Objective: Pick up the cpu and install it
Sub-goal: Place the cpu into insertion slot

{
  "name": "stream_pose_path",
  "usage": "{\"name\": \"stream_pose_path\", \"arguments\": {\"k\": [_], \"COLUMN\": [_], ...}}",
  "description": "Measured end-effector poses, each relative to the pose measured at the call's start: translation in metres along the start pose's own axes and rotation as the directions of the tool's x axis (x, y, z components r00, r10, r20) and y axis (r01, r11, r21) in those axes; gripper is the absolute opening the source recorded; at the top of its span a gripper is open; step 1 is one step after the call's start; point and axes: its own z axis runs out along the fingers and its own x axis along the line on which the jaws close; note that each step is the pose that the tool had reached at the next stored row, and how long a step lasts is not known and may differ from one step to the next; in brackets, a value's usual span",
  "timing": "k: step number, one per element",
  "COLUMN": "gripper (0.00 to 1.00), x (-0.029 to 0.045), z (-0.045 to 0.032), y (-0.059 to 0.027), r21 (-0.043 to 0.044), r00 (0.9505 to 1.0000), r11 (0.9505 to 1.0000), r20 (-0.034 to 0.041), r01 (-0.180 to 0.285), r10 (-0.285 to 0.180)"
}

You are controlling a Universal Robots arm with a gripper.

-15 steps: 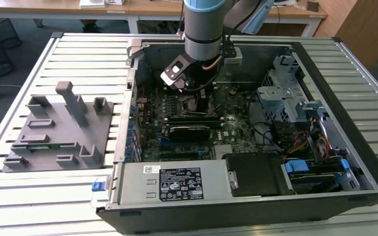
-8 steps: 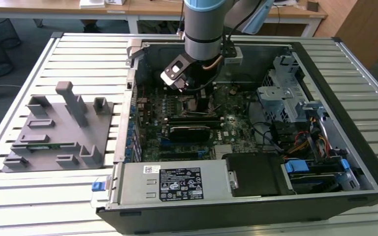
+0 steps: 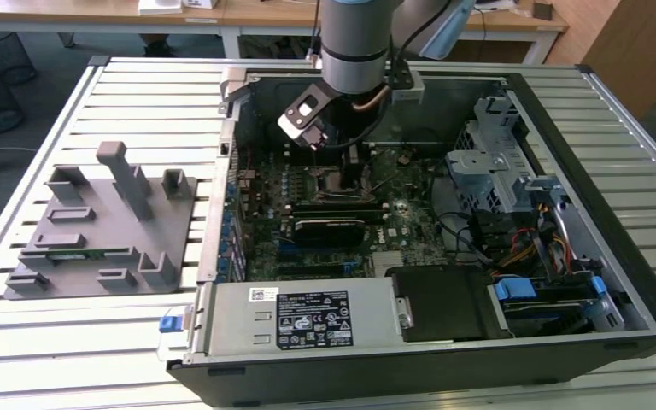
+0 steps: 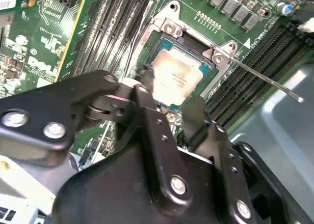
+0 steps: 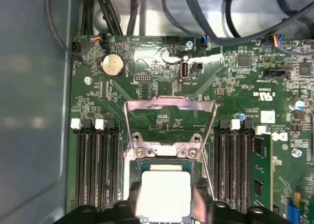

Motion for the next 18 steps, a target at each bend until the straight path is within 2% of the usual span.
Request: {"name": "stream_pose_path", "arguments": {"k": [2,3,5,7,8,10,12,18], "gripper": [0.42,0.42,0.30,0.30,0.18,0.18,0.11,0.11], "x": [0.0000,0.0000,0.0001,0.0001,0.0001,0.0001,0.0001,0.0002], "z": [-0.0030,-0.0043,-0.0058,-0.0067,-0.0072,-0.0082,-0.0096,-0.0122], "y": [0.0001,0.0002,0.0003,0.0003,0.0003,0.0004,0.0004,0.0006], "r21": [0.0003,0.0006,0.0009,0.0011,0.0012,0.0015,0.0018,0.0023], "r00": [1.0000,1.0000,1.0000,1.0000,1.0000,1.0000,1.0000,1.0000], "r11": [1.0000,1.0000,1.0000,1.0000,1.0000,1.0000,1.0000,1.0000], "r20": [0.0000,0.0001,0.0000,0.0000,0.0000,0.0000,0.0000,-0.0001], "r01": [0.000,0.000,0.000,0.000,0.000,0.000,0.000,0.000], "r10": [0.000,0.000,0.000,0.000,0.000,0.000,0.000,0.000]}}
